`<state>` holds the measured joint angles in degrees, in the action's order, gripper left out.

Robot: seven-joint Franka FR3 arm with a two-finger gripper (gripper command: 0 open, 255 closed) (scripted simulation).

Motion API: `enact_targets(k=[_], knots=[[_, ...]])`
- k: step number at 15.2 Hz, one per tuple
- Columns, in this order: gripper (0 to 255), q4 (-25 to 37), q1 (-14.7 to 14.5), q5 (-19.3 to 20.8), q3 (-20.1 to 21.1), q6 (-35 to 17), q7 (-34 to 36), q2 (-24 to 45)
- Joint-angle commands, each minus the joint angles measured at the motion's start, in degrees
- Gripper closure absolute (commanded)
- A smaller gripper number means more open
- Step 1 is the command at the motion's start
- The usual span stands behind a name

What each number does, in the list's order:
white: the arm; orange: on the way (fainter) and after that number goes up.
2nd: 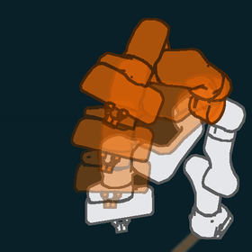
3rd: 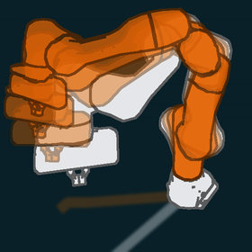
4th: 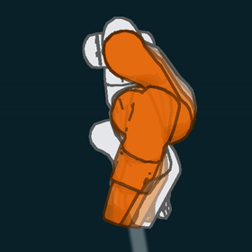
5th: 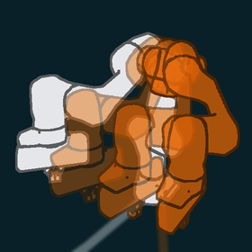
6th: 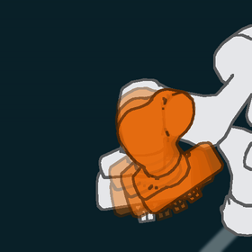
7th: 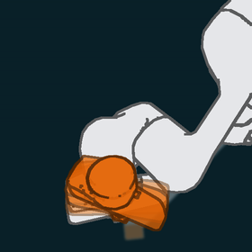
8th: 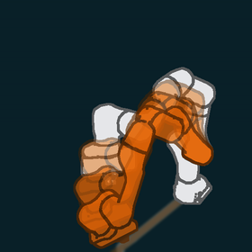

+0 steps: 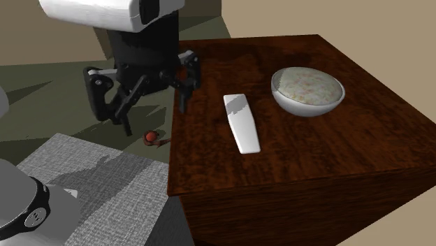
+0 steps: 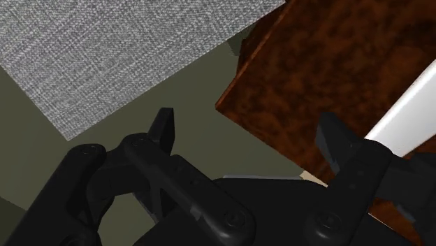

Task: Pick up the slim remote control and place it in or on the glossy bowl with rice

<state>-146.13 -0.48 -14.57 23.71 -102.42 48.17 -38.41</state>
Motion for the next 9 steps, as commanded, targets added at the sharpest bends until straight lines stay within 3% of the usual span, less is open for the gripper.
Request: enact_targets(k=[1,5,9], knots=[[0,0.42,0.27,-2.04,3.25,-2.87,5.76,2.07],[0,2.96,2.27,-3.94,9.95,-9.34,16.58,8.67],[0,6.93,5.67,-2.74,16.89,-15.87,28.26,16.95]])
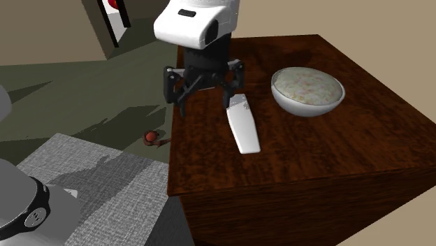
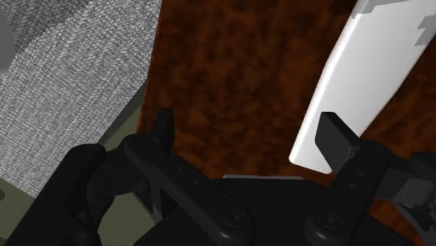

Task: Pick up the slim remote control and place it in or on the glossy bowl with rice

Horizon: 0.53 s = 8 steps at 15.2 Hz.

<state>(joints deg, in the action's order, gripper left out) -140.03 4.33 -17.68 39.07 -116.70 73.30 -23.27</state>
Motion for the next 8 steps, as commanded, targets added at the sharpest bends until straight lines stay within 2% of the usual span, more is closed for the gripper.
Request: enact_targets(k=[1,4,6,8], knots=[[0,2.02,1.90,1.32,3.28,-3.17,6.31,4.16],[0,6.05,5.31,6.30,8.51,-7.59,16.89,12.07],[0,9.14,7.25,11.81,11.48,-10.03,25.10,18.25],[0,11.80,7.81,17.25,12.78,-11.38,32.07,23.54]])
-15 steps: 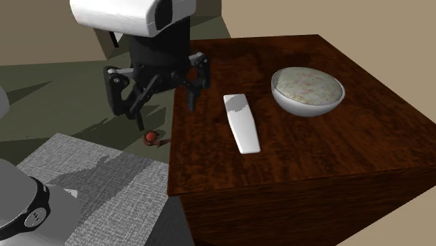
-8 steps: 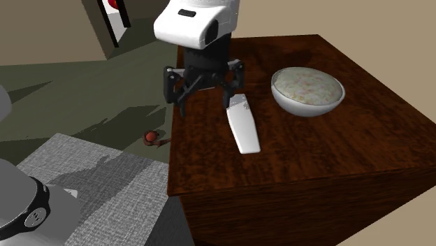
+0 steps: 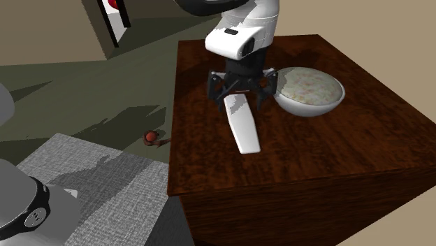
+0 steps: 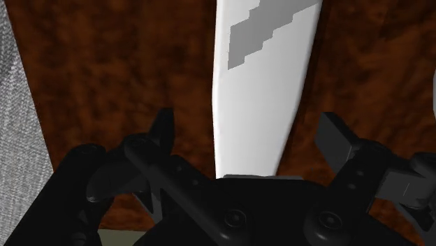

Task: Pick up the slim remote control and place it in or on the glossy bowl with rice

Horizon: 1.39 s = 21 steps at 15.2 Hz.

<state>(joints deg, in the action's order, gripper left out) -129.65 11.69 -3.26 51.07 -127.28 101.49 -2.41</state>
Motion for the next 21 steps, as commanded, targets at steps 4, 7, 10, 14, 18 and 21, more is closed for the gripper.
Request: enact_targets(k=[4,7,10,14,18,21], knots=[[0,0.14,-0.20,5.71,0.37,-3.80,5.97,5.48],[0,-0.67,-0.61,8.20,0.05,-5.96,7.75,7.74],[0,-0.81,-0.74,8.69,-0.08,-6.37,8.11,8.18],[0,-0.81,-0.74,8.69,-0.08,-6.37,8.11,8.18],[255,-0.80,-0.74,8.69,-0.08,-6.36,8.11,8.18],[255,-0.80,-0.74,8.68,-0.08,-6.35,8.10,8.17]])
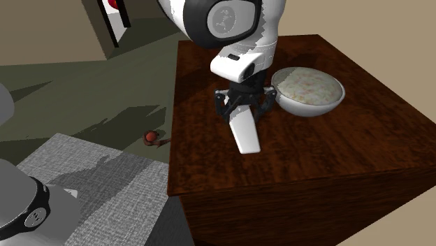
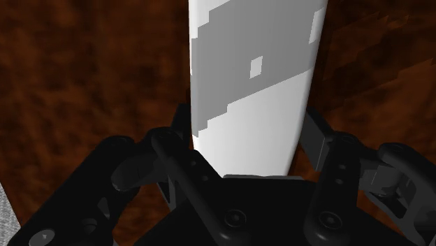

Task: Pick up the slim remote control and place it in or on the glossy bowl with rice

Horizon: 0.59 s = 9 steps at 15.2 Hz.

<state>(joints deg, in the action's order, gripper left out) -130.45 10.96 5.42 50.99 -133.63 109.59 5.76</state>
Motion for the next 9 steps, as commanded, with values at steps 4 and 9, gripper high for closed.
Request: enact_targets(k=[4,9], knots=[[255,0.00,0.00,0.00,0.00,0.00,0.00,0.00],[255,1.34,0.75,-4.09,0.62,3.61,-2.91,-3.75]])
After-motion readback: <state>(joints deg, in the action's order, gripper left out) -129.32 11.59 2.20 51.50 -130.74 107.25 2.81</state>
